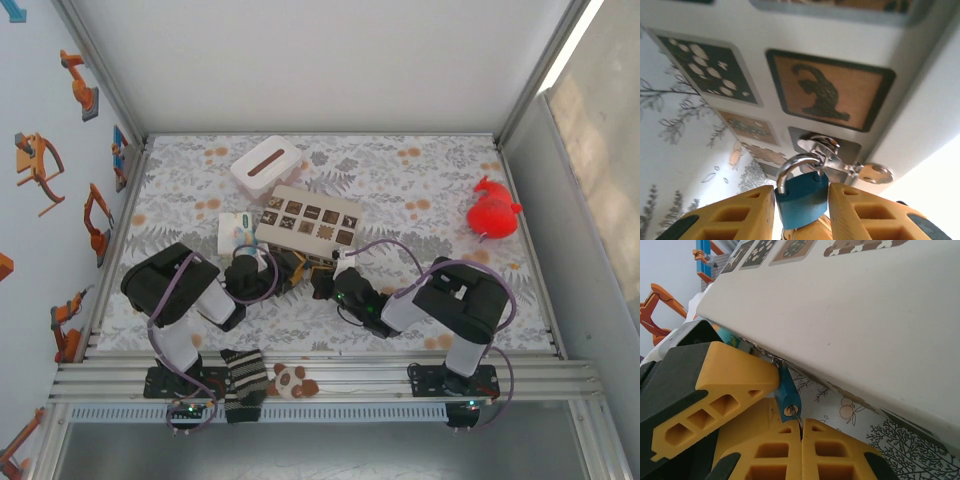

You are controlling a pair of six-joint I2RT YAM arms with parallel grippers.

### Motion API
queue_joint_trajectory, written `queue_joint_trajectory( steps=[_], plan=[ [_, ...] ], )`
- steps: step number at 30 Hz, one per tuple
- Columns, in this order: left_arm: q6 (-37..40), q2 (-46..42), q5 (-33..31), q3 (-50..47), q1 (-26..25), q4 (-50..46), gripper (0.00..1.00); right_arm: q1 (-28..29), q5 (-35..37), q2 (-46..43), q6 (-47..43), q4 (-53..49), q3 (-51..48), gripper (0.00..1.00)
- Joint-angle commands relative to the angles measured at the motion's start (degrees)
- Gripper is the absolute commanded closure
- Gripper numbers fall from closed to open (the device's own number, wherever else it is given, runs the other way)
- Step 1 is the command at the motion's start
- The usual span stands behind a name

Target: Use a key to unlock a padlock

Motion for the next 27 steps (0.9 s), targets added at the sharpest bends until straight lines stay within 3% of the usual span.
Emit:
queue_joint_trajectory(
  steps=[1, 9, 19, 27],
  plan=[
    [-0.4, -0.4, -1.4, 1.3, -0.2, 3.2, 0.7, 0.6, 0.9, -2.4, 1.7, -1.0, 1.5, 1.0],
    [0.7, -0.2, -3.2, 2.4, -0.2, 2.7, 0.8, 0.4, -0.4, -2.0, 5.2, -1.4, 2.9, 1.0],
    [2.1, -0.6, -3.4, 5.5, -0.1, -0.2, 0.79, 0.5, -2.7, 1.1, 13.7, 0.5, 4.6, 0.99],
    [1.3, 2.3, -3.4, 6.2, -0.1, 3.1, 0.75, 0.2, -2.9, 2.6, 16.0, 2.3, 4.9, 1.0]
  ],
)
